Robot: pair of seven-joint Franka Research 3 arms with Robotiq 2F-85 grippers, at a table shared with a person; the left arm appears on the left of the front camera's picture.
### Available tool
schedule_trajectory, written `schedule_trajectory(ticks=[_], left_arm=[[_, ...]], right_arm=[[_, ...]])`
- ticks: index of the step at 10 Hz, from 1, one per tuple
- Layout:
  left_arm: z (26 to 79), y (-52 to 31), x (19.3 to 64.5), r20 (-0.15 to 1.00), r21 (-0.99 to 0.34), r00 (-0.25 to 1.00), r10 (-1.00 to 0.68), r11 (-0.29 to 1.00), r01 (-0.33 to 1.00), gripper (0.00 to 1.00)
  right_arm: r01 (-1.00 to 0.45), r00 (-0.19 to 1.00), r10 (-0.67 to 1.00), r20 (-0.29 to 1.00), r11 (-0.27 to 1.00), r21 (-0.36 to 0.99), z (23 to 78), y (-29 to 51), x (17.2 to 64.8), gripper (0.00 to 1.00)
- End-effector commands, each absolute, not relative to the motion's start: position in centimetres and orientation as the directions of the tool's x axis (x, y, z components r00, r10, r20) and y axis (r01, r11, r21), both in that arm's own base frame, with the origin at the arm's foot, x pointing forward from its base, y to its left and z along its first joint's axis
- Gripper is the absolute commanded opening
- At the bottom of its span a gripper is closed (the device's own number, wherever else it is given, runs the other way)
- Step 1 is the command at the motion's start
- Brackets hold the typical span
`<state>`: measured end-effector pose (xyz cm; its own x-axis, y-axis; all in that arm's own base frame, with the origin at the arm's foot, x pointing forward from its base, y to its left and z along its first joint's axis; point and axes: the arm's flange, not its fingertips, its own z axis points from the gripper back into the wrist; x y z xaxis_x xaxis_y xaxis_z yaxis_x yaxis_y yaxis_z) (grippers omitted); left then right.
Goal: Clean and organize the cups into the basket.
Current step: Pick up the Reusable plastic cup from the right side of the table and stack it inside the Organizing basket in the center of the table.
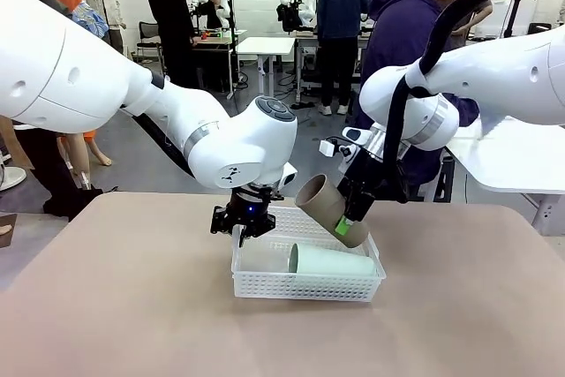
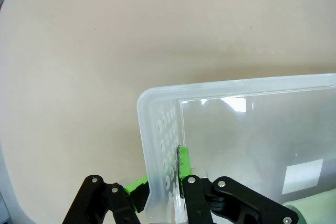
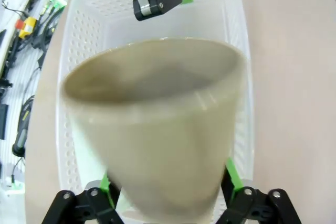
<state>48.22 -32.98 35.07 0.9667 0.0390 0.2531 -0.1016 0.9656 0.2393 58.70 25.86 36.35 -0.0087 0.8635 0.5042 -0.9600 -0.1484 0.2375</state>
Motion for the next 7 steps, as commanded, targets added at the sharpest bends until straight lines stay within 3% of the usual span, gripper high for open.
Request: schedule_trajectory(ticks=[1,7], left_arm=[[34.98,-32.90,48.13,0.252,0.240,0.967,0.042,0.965,-0.104,0.00],[34.98,-32.90,48.13,0.252,0.240,0.967,0.042,0.965,-0.104,0.00]], right_arm=[[-0.967,-0.034,0.850,0.526,-0.161,0.197,36.16,25.81,59.15,1.00],[-0.970,-0.026,0.835,0.550,-0.155,0.189,36.51,25.32,59.15,1.00]])
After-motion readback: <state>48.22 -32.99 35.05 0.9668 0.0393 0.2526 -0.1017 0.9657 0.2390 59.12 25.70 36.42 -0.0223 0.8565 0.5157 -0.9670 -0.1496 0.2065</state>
